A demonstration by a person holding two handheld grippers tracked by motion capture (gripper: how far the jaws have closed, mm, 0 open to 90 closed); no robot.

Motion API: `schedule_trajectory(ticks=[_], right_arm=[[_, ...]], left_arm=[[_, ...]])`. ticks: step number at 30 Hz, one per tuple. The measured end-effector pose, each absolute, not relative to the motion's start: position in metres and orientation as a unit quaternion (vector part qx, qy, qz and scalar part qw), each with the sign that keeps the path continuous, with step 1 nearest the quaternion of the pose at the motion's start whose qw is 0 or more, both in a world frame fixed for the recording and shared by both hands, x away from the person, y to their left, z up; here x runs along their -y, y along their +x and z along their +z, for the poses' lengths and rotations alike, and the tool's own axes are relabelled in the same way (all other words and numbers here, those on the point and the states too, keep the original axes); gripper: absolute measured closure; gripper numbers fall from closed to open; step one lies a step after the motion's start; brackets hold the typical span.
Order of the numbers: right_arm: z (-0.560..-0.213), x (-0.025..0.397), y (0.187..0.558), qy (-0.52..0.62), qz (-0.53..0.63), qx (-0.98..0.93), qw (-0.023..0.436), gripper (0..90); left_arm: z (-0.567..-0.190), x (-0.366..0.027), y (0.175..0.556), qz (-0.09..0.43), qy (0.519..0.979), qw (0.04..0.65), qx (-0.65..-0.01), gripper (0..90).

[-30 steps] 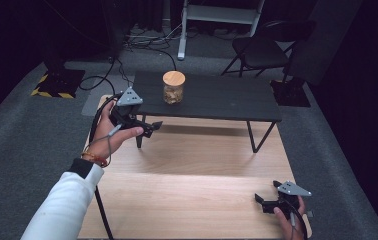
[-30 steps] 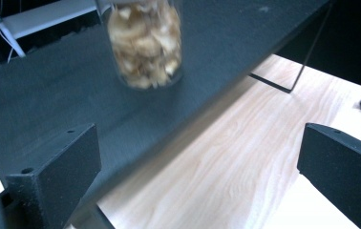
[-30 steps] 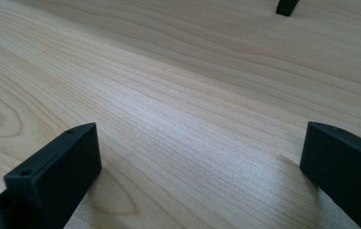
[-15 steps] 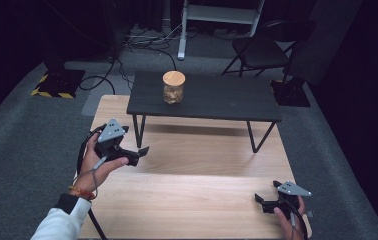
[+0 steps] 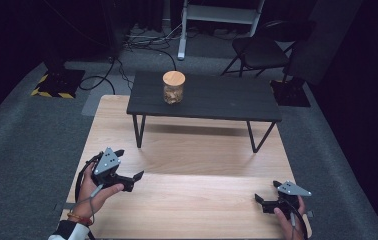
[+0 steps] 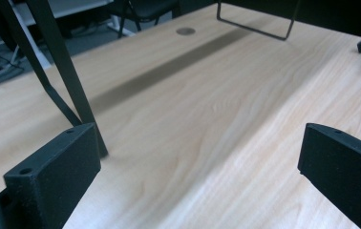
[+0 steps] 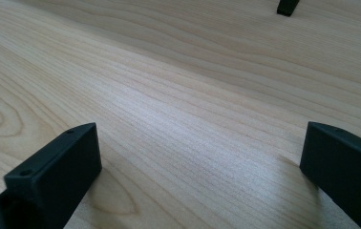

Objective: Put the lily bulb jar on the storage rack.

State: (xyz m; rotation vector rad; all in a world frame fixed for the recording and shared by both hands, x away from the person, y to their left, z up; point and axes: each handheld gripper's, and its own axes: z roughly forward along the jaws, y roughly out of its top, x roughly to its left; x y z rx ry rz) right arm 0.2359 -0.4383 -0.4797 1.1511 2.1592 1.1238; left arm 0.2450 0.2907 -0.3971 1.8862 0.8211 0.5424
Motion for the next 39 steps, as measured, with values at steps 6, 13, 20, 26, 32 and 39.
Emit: schedule_trajectory(ticks=[6, 13, 20, 26, 32, 39], right_arm=[[-0.480, 0.439, 0.236, 0.415, 0.407, -0.782, 0.222, 0.0], [-0.480, 0.439, 0.236, 0.414, 0.408, -0.783, 0.222, 0.0], [-0.480, 0.439, 0.236, 0.414, 0.408, -0.783, 0.222, 0.0], [-0.480, 0.439, 0.236, 0.413, 0.408, -0.784, 0.222, 0.0], [-0.480, 0.439, 0.236, 0.413, 0.408, -0.784, 0.222, 0.0], [-0.480, 0.439, 0.236, 0.413, 0.408, -0.784, 0.222, 0.0]], left_arm=[[-0.416, -0.289, 0.237, 0.217, 0.778, 0.486, -0.335, 0.5], [-0.440, -0.286, 0.227, 0.208, 0.778, 0.481, -0.346, 0.5], [-0.463, -0.284, 0.220, 0.195, 0.785, 0.469, -0.353, 0.5], [-0.476, -0.279, 0.220, 0.181, 0.800, 0.448, -0.356, 0.6], [-0.483, -0.277, 0.220, 0.175, 0.807, 0.435, -0.359, 0.7], [-0.487, -0.275, 0.215, 0.190, 0.809, 0.433, -0.350, 0.5]])
